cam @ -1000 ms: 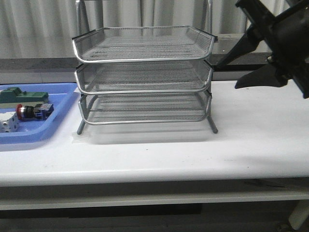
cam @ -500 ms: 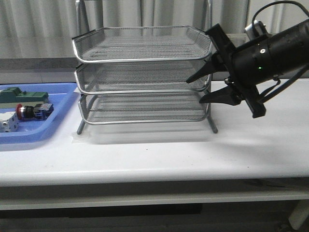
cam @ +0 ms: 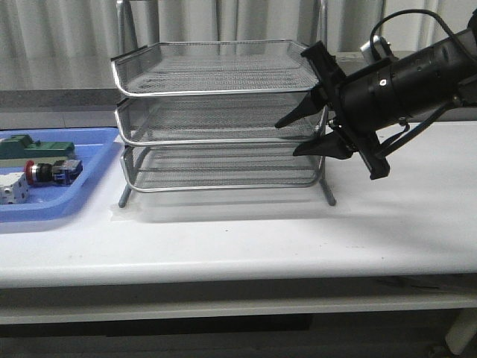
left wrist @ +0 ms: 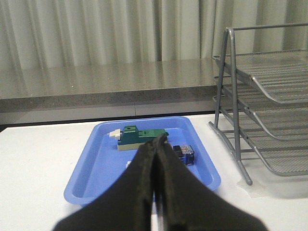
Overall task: Place button on rack with both arms
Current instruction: 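Reach the right gripper to the middle tier of the wire rack, then pull the middle wire tray outward toward the robot with the right gripper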
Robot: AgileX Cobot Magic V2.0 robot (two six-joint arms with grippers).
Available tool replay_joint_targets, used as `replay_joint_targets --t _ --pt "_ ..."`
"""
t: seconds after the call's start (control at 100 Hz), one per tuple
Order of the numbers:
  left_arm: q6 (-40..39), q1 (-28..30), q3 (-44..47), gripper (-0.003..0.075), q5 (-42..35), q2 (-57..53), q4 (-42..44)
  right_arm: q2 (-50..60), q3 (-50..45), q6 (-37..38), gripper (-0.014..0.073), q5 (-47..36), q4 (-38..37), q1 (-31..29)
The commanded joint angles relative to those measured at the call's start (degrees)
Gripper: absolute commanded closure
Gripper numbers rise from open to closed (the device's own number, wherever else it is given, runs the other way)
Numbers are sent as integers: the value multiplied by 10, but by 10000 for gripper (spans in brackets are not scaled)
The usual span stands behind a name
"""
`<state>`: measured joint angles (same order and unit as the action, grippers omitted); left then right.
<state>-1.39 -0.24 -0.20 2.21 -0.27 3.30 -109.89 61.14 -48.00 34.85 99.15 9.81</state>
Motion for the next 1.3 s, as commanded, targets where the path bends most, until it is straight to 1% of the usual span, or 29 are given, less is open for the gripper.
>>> replay_joint_targets --t 0.0,0.08,0.15,0.24,0.31,0.52,0.65,0.75,0.88,1.29 --pt "-4 0 33 741 -48 -18 0 23 17 -7 353 29 23 0" --pt "-4 0 33 741 -48 -18 0 23 17 -7 442 32 23 0" --pt "-4 0 33 741 -48 -18 0 23 17 -7 500 33 23 0" --pt "-4 0 33 741 -48 -18 0 23 17 -7 543 33 23 0" --pt "-4 0 33 741 -48 -18 0 23 17 -7 559 33 23 0" --pt "-4 0 33 741 -48 -18 0 23 16 -7 561 53 5 0" --pt "-4 0 33 741 -48 -18 0 23 -1 -8 561 67 -1 0" --pt "-4 0 33 741 -48 -18 0 23 -22 -12 561 74 -3 0" --pt "-4 0 33 741 -48 -18 0 28 -50 -37 561 85 -5 0" --pt "-4 0 33 741 -48 -18 0 96 -162 -81 561 77 -5 0"
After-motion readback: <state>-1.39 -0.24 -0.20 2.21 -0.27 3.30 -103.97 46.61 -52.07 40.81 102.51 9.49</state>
